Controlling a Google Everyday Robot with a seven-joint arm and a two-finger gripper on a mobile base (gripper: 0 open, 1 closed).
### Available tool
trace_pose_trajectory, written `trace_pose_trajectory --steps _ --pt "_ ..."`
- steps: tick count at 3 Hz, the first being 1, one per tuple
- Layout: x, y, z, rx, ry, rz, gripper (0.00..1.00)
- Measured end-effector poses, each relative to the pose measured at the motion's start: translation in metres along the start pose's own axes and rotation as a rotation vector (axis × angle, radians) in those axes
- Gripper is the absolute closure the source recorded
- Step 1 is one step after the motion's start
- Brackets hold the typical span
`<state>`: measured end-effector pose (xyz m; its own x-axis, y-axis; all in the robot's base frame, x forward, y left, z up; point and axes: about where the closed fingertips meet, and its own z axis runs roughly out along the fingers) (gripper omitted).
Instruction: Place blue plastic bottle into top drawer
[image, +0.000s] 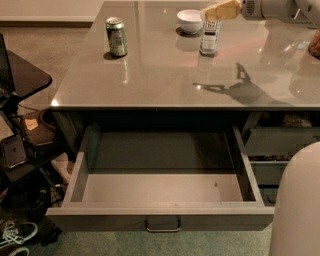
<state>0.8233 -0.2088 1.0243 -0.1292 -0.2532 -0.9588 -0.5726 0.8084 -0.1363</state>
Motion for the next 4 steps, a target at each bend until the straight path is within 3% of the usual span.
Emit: trace_pose_trajectory --steps 1,2,3,4 --pt "0.005 0.002 0.007 -0.006 0.000 0.010 0.00" --pt "0.010 -0.005 0.035 0.046 -0.029 0.053 0.00" --pt "0.010 -0.005 0.035 0.045 -0.029 0.053 0.00" --pt "0.027 0.000 0.075 0.001 -0.088 0.026 0.00"
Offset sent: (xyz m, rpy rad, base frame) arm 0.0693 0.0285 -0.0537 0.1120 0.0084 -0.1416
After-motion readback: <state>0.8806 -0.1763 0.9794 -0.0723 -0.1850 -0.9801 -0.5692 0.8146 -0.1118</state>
